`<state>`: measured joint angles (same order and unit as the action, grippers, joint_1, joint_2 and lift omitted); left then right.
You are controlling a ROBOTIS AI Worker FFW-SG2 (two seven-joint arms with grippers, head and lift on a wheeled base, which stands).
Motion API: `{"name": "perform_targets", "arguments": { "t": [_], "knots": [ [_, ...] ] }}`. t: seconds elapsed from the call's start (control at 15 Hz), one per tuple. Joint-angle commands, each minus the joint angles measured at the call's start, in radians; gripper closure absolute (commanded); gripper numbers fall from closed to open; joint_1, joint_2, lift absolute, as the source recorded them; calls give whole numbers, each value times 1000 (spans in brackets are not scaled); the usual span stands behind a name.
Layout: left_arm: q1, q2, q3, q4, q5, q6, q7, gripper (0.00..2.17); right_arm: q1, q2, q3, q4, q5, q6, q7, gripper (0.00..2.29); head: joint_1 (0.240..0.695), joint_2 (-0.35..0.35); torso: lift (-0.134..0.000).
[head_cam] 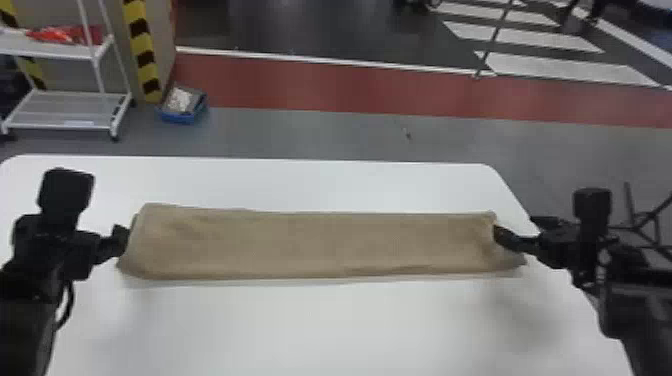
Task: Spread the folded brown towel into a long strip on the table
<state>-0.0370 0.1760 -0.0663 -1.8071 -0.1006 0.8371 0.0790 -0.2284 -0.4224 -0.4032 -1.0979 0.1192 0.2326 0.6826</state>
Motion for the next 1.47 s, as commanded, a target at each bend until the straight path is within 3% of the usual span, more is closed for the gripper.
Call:
{"name": "perform_targets", "arguments": {
  "t": [0.0,0.13,0.27,0.53,0.73,0.93,1.0,1.4],
  "knots": [
    [8,0,59,-18,160,0,-62,26,27,-2,-6,-23,-12,0,5,70,695,-215,-113],
    [6,0,86,-17,282,3,-119,33,58,-2,-8,-50,-15,-3,5,80,695,-232,-113],
    [6,-1,88,-18,312,52,-160,188,75,-2,-17,-56,-13,-6,5,83,695,-252,-113],
    [6,-6,82,-20,300,141,-191,552,87,-7,-22,-56,-13,-31,5,83,695,-289,-113],
    [5,-4,79,-24,274,178,-183,599,98,-6,-28,-69,-15,-34,17,87,695,-296,-113],
    [2,-4,83,-41,262,239,-176,1447,98,-6,-28,-69,-18,-46,17,97,695,-292,-113],
    [2,-1,89,-55,262,254,-180,1531,97,-6,-28,-69,-21,-46,17,97,695,-289,-113],
    [48,2,203,-153,262,313,-197,1612,89,-6,-29,-69,-21,-49,17,97,695,-265,-113]
  ]
}}
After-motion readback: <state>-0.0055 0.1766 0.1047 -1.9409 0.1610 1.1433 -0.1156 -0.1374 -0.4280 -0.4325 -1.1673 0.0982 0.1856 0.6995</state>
